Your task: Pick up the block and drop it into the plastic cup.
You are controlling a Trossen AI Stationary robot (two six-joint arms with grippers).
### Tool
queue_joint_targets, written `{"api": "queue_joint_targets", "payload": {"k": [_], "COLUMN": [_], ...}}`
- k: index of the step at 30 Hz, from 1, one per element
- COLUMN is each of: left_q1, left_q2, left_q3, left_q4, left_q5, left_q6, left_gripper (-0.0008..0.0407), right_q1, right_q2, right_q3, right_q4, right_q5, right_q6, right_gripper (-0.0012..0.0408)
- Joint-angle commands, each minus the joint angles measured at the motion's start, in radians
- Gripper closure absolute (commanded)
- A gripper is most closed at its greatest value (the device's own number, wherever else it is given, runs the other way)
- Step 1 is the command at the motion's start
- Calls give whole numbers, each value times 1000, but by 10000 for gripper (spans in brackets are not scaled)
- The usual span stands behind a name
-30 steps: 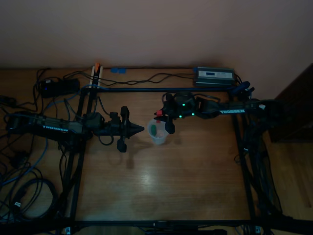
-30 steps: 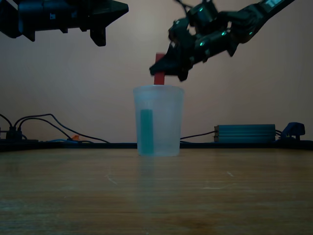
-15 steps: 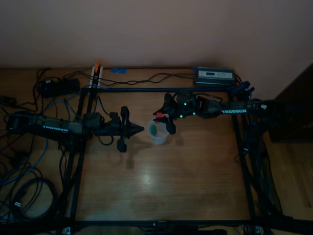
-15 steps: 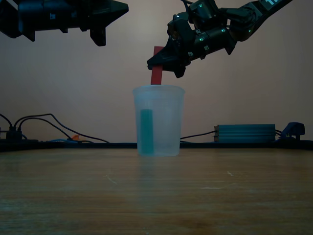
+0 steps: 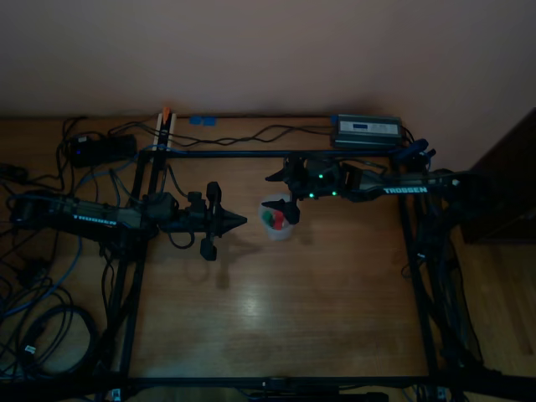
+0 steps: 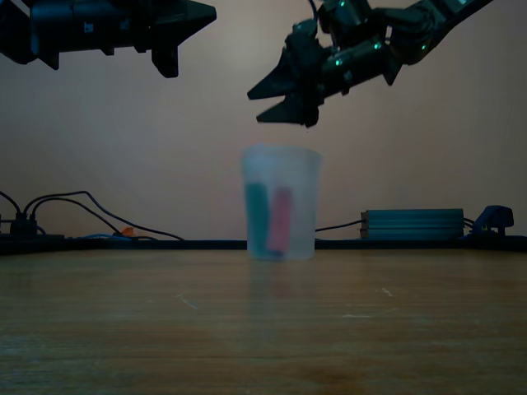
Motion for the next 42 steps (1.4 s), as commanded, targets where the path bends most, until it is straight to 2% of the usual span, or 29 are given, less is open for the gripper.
{"api": "queue_joint_targets", "payload": {"k": [1,7,14,15,21,28,34,42], "left_q1": [0,0,0,0,0,0,0,0], "left_q2": [0,0,0,0,0,0,0,0], "left_q3": [0,0,0,0,0,0,0,0], "left_q4": [1,2,0,1,1,-1,0,1], "left_q5": [0,0,0,0,0,0,0,0], "left_q6": [0,0,0,0,0,0,0,0], "left_gripper": [399,399,399,399,399,399,399,399], "right_q1": [0,1,11,16,36,36,36,36], "right_q2": [-33,-184,-405,-431,-580,-722,-814,-838], "right_q3": [-3,-64,-204,-226,-345,-454,-497,-502], "right_q4": [-26,-67,-71,-70,-63,-64,-74,-78], "right_q5": [1,-2,-3,-2,-2,-2,-2,-2], "right_q6": [-9,-31,-14,-17,16,37,37,36], "right_gripper": [89,216,394,400,349,315,302,297]}}
